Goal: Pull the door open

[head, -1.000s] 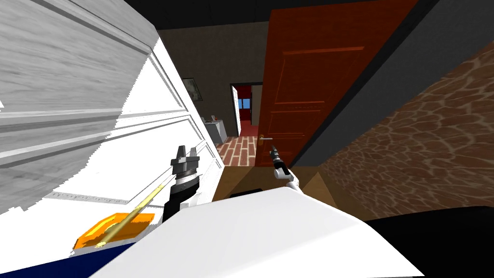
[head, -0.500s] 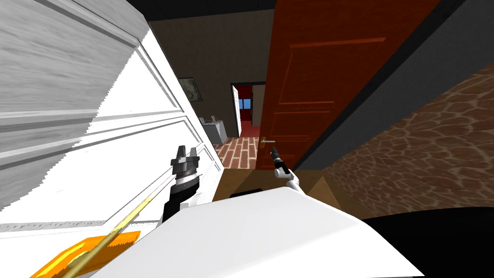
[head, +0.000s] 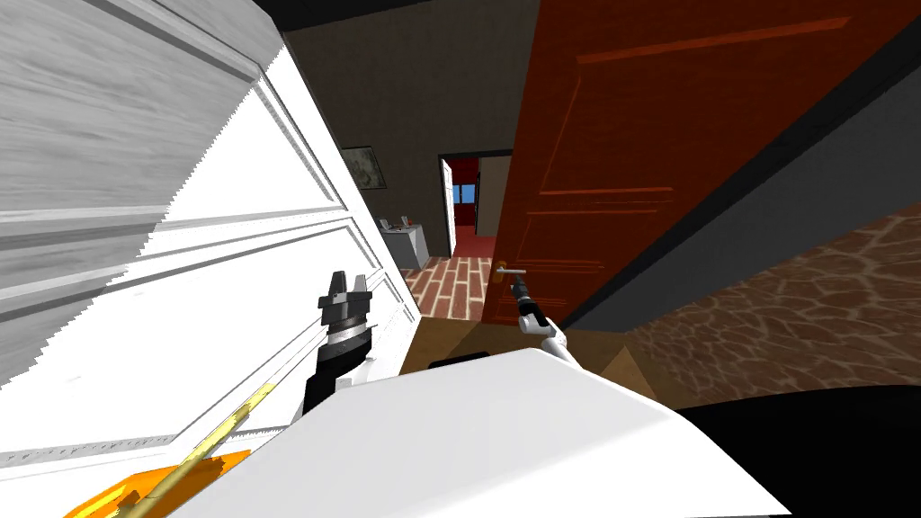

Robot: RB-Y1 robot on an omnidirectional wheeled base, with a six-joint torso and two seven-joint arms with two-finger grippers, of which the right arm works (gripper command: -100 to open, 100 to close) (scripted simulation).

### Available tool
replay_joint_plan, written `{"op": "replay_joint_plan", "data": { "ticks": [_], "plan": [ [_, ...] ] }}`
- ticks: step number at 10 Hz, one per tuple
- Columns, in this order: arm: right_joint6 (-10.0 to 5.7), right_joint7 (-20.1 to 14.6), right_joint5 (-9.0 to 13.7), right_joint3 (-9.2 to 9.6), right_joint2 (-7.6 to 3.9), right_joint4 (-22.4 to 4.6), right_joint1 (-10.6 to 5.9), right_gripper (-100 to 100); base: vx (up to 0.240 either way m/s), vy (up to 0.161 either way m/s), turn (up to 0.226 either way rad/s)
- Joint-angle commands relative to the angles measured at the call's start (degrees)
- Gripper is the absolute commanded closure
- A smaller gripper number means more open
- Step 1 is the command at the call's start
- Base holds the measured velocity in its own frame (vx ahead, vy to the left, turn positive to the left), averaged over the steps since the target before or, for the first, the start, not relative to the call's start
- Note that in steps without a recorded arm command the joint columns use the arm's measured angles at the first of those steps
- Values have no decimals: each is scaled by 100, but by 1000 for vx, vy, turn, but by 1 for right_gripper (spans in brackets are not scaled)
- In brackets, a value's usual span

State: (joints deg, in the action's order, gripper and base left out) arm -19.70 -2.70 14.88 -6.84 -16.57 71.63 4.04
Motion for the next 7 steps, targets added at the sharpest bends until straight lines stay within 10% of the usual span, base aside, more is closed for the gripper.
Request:
{"op": "replay_joint_plan", "data": {
  "ticks": [1,5,6,7],
  "plan": [
    [-44,-136,75,-114,-190,-105,16,-100,225,50,171],
    [-136,-311,173,-248,-453,-286,55,-100,168,-14,120],
    [-136,-311,173,-248,-453,-286,55,100,-11,3,-15],
    [-136,-311,173,-248,-453,-286,55,100,-29,5,-1]
  ]
}}
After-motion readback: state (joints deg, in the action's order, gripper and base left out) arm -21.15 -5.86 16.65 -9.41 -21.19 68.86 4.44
